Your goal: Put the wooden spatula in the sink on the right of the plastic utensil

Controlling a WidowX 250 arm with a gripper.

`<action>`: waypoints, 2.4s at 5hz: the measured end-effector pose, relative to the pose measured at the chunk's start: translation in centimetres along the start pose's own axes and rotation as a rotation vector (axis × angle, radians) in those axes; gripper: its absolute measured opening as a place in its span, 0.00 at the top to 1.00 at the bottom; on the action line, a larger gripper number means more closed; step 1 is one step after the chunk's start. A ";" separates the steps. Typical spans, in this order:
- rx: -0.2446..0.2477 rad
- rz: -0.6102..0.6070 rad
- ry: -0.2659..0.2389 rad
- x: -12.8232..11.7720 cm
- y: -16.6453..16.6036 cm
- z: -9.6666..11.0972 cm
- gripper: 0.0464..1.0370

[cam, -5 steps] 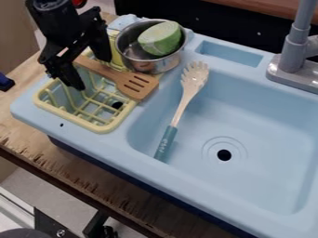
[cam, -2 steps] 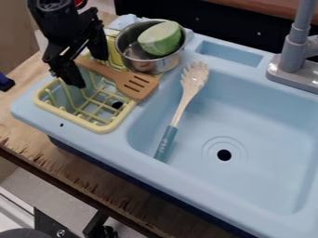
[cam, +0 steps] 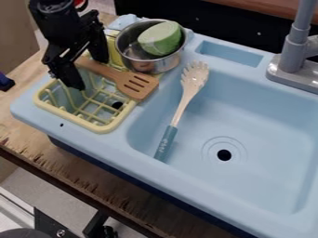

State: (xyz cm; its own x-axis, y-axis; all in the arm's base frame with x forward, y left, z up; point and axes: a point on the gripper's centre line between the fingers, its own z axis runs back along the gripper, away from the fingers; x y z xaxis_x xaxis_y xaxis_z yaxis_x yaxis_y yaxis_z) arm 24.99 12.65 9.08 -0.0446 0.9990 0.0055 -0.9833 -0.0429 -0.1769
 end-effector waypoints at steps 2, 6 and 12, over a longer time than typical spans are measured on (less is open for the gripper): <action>0.041 0.023 -0.002 0.5 0.3 -0.3 0.04; 0.063 0.041 0.005 0.5 -0.1 -0.6 0.76; 0.074 0.052 0.088 -6.8 1.8 1.4 0.76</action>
State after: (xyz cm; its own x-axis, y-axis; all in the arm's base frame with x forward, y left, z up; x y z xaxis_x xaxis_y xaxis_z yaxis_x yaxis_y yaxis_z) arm 23.30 5.76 10.15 -0.0839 0.9925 -0.0884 -0.9905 -0.0928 -0.1019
